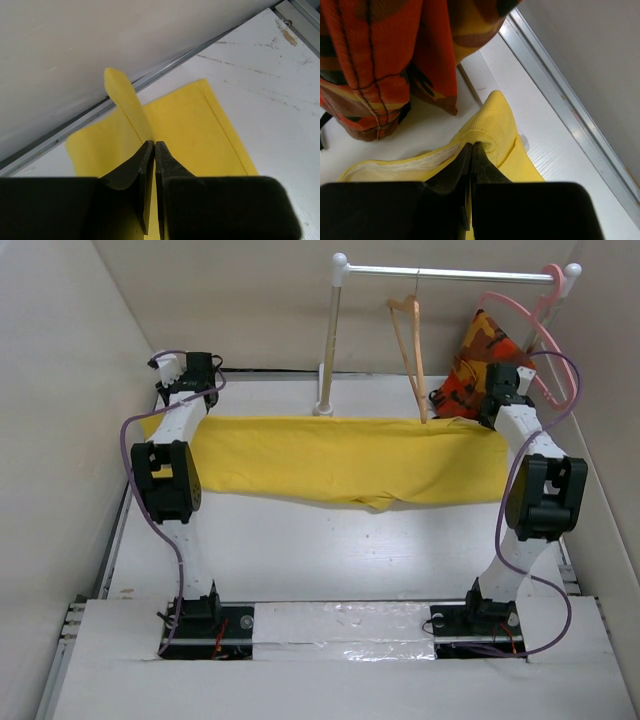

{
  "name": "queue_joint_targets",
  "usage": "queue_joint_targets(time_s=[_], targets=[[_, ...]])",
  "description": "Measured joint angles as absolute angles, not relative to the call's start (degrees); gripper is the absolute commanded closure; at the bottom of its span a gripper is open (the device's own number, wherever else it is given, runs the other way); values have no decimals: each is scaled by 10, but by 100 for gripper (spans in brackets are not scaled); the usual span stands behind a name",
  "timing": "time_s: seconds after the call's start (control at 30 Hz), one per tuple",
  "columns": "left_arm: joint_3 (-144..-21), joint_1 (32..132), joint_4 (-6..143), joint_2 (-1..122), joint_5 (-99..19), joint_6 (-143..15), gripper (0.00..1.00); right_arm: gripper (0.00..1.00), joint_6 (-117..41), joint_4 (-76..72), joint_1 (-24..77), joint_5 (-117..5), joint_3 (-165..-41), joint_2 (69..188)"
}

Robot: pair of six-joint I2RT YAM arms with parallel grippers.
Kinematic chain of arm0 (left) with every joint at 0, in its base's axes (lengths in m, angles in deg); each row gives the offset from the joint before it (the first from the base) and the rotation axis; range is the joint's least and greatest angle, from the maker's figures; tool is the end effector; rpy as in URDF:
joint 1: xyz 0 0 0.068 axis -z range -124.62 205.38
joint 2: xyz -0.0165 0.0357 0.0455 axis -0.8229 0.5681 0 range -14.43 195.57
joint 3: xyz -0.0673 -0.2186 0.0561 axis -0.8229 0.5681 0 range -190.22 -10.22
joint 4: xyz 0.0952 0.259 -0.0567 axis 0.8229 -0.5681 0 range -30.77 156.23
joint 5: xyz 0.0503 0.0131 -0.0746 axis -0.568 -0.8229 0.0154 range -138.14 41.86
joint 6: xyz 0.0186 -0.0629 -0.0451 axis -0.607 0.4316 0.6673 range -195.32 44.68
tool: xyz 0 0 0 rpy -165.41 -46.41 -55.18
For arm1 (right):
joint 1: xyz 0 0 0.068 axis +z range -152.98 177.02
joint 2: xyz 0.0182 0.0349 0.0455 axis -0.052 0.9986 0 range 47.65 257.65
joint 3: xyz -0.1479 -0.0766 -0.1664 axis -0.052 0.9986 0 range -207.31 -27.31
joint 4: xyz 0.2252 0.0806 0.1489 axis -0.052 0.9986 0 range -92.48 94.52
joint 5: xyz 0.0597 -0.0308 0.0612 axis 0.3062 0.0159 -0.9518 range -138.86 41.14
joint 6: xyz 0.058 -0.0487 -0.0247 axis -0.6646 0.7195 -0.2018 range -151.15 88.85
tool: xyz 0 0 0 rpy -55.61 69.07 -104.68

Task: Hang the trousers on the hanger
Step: Fold the trousers at the center of the board.

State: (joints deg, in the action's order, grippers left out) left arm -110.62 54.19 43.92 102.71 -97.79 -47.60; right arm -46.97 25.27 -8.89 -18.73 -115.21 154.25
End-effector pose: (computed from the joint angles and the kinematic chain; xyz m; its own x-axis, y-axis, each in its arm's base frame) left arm 0.4859 0.0622 0.2200 -0.2761 -0.3072 -0.9107 -0.8288 0.5559 0.0637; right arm 0.4419 -0.0803 0.2040 -0.5756 0.2966 -0.7620 0.6131 0.7732 -0.1622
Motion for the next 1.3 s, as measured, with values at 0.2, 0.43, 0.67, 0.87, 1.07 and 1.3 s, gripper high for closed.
queue_joint_targets(time_s=[0.2,0.43,0.67,0.87,1.07,1.3], targets=[[-1140,552,465,1079,-987,-512,42,28,-490,252,-85,-184,-1153,1570],[-1088,553,495,1046,-975,-519,41,6,-553,214,-56,-213,-1088,1528],[-896,537,508,873,-887,-466,42,6,-619,111,-7,-245,-852,1287],[-760,488,518,747,-792,-410,43,100,-652,-1,8,-279,-631,1071],[-672,496,533,741,-691,-367,35,70,-645,-17,-49,-344,-508,996],[-572,488,548,739,-628,-324,27,32,-620,-48,-183,-451,-474,1021]])
